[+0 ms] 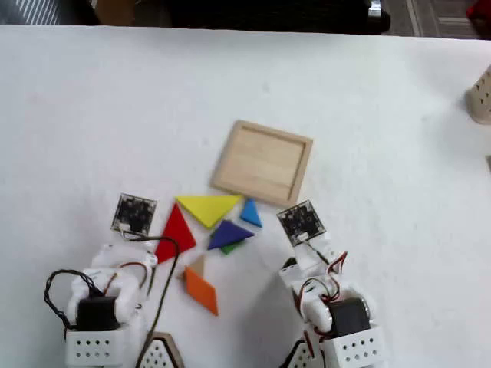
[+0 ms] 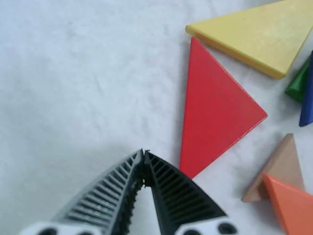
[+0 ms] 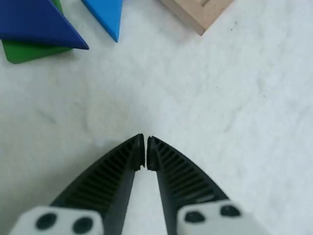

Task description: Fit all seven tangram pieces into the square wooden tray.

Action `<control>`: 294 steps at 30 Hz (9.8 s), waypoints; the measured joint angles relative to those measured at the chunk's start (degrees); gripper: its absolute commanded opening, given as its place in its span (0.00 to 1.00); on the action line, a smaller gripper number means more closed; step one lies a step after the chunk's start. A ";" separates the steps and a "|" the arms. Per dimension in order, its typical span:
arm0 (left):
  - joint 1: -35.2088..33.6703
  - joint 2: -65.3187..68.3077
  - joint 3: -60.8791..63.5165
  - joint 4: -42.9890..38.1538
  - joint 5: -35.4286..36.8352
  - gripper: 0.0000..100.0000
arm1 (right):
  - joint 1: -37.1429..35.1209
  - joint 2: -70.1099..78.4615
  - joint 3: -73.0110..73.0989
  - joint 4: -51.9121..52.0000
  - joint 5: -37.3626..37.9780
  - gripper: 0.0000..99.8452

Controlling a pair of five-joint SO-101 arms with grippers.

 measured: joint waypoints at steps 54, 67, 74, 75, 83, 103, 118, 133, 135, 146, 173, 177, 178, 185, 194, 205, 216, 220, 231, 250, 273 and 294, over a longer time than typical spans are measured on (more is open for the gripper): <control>0.00 0.00 0.00 0.00 0.00 0.03 | 0.00 0.00 0.00 0.00 0.00 0.02; 0.00 0.00 0.00 0.00 0.00 0.02 | 0.00 0.00 0.00 0.00 0.00 0.02; 0.00 0.00 0.00 0.00 0.00 0.03 | 0.00 0.00 0.00 0.00 0.00 0.02; 0.00 0.00 0.00 0.00 0.00 0.03 | 0.00 0.00 0.00 0.00 0.00 0.02; 0.00 -0.18 -5.10 0.00 0.00 0.03 | 0.00 0.00 0.00 0.00 0.00 0.02; 0.00 0.00 -6.07 -22.15 -0.18 0.03 | 5.19 -0.44 -1.67 0.00 0.09 0.02; 7.74 0.62 -9.23 -25.41 6.77 0.16 | 10.64 -0.09 -1.05 -2.20 0.09 0.02; 15.74 58.20 -45.71 -25.76 11.43 0.16 | 10.73 -0.09 -0.26 -2.99 0.09 0.02; 17.05 66.37 -50.64 -25.76 11.52 0.16 | 10.73 -0.09 -0.26 -2.99 0.09 0.02; 19.96 110.15 -81.41 -25.76 11.52 0.16 | 12.57 -0.09 -0.26 -2.99 0.09 0.02; 25.23 142.42 -113.32 -9.14 10.29 0.02 | 13.36 -0.09 -0.26 -2.99 13.54 0.02; 28.22 142.42 -113.32 -8.35 10.29 0.02 | 13.36 -0.09 -0.26 -2.99 13.54 0.02; 28.84 142.42 -113.32 -8.35 10.29 0.02 | 13.36 -0.09 -0.26 -2.99 13.54 0.02; 32.09 142.51 -115.08 -7.56 20.92 0.02 | 13.36 -0.09 -0.26 -2.99 13.98 0.02; 32.79 142.51 -119.38 -4.22 41.76 0.02 | 13.36 -0.09 -0.26 -2.99 14.15 0.02; 37.01 142.51 -119.56 0.70 49.32 0.10 | 13.45 -0.09 -0.26 -2.99 14.15 0.02; 37.45 142.51 -120.88 7.82 47.91 0.34 | 13.45 -0.09 -0.26 -2.99 14.15 0.02; 37.19 141.01 -123.25 14.51 44.13 0.34 | 13.45 -0.09 -0.26 -2.99 14.15 0.02; 23.38 130.81 -123.08 26.64 29.71 0.25 | 13.45 -0.09 -0.26 -2.99 14.15 0.02; 20.04 91.08 -70.07 -0.44 20.75 0.21 | 13.45 -0.09 -0.26 -2.99 14.15 0.02; -6.95 69.01 -30.77 -23.74 10.11 0.21 | 18.46 -0.09 -0.26 -3.16 26.81 0.02; -29.98 68.92 -31.12 -27.34 5.89 0.21 | -14.86 0.26 -11.96 -10.20 18.73 0.14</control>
